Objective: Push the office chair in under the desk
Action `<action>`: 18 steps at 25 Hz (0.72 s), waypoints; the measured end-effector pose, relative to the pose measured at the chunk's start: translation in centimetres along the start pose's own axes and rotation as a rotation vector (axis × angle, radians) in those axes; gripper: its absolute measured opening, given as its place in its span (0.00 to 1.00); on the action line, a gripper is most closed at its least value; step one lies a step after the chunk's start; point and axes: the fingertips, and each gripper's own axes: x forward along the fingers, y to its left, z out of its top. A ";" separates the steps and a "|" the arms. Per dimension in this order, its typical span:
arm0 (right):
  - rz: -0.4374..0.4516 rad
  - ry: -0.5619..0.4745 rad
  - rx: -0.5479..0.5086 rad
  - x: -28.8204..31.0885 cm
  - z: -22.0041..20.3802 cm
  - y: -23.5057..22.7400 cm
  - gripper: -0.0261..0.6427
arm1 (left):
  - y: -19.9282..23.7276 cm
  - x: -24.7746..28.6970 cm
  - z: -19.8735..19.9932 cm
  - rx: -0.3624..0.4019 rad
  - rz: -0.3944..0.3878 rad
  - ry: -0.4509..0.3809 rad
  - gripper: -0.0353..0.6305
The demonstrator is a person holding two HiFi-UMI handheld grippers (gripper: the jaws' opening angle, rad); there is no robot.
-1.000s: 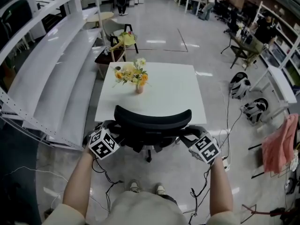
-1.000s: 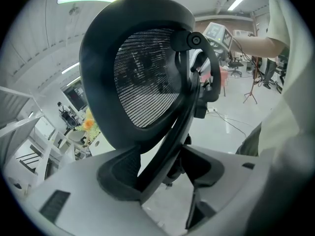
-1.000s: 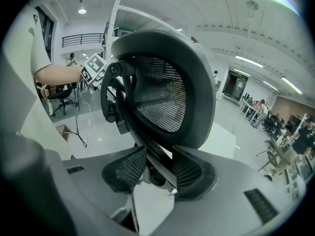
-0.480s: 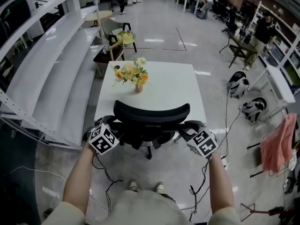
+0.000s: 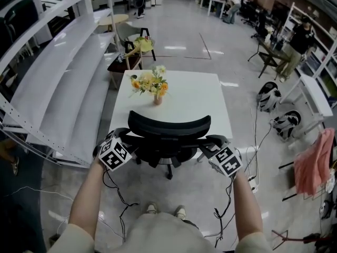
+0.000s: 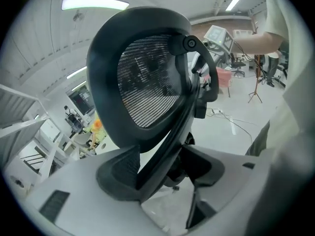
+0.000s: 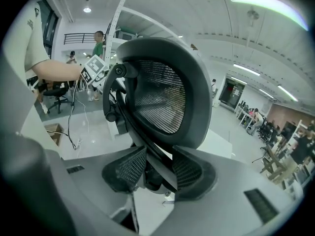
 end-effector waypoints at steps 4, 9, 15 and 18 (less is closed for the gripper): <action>-0.014 -0.064 0.089 -1.1 0.9 -0.1 0.27 | 0.3 -1.9 0.8 -0.206 0.012 -0.101 0.47; -0.091 -0.233 0.219 -4.6 4.1 -1.3 0.26 | 0.4 -6.0 2.7 -0.282 0.057 -0.224 0.42; -0.235 -0.432 0.295 -10.8 8.4 -3.1 0.20 | 3.6 -13.7 7.0 -0.407 0.200 -0.482 0.34; -0.282 -0.516 0.271 -14.2 11.2 -3.0 0.18 | 4.9 -17.5 9.2 -0.450 0.252 -0.594 0.33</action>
